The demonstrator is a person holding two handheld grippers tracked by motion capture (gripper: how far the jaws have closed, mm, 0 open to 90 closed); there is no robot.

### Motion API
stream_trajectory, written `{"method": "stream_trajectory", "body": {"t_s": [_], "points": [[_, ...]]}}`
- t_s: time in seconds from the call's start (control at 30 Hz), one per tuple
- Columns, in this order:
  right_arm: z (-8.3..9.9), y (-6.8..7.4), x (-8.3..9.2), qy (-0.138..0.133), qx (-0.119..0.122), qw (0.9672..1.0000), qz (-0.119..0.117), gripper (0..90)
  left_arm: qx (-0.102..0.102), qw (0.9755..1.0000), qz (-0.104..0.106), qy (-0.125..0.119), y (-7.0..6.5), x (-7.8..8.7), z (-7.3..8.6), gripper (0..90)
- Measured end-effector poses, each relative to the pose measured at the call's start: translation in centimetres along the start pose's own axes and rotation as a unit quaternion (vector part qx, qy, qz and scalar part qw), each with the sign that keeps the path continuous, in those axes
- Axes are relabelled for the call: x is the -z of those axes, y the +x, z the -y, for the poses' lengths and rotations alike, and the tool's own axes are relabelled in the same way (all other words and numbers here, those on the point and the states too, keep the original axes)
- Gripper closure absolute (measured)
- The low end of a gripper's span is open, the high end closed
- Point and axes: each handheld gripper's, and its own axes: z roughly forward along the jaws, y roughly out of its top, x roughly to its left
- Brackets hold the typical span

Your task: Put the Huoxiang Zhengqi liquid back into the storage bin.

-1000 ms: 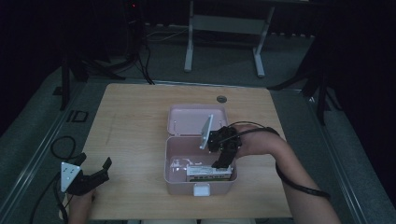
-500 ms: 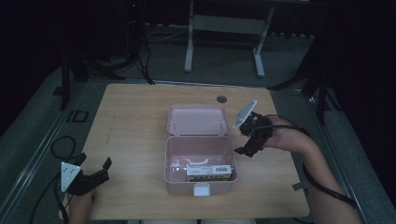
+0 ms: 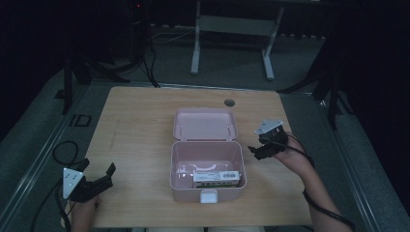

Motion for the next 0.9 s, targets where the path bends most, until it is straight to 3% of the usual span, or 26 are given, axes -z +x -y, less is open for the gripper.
{"method": "stream_trajectory", "body": {"t_s": [0.07,0.13,0.27,0.47,0.57,0.73,0.9], "points": [[0.6,0.2,-0.5,-0.001,-0.008,0.9999,0.007,11.0,0.000,1.0000,0.000,0.000,0.0,0.0,0.0,3.1],[2.5,1.0,-1.9,-0.017,-0.040,0.9982,0.042,11.0,0.000,1.0000,0.000,0.000,0.0,0.0,0.0,3.1],[4.0,1.8,-3.0,-0.030,-0.064,0.9958,0.058,11.0,0.001,1.0000,0.000,0.000,0.0,0.0,0.0,3.1],[6.6,2.8,-4.0,-0.077,-0.124,0.9872,0.064,11.0,0.003,1.0000,0.000,0.000,0.0,0.0,0.0,3.1],[7.6,3.1,-4.2,-0.084,-0.130,0.9846,0.080,11.0,0.002,1.0000,0.000,-0.001,0.0,0.0,0.0,3.1],[9.1,2.7,-3.8,-0.097,-0.153,0.9769,0.113,11.0,0.003,1.0000,0.000,-0.001,0.0,0.0,0.0,3.1],[10.7,2.2,-3.5,-0.099,-0.176,0.9719,0.121,11.0,0.003,1.0000,0.000,0.000,0.0,0.0,0.0,3.1]]}}
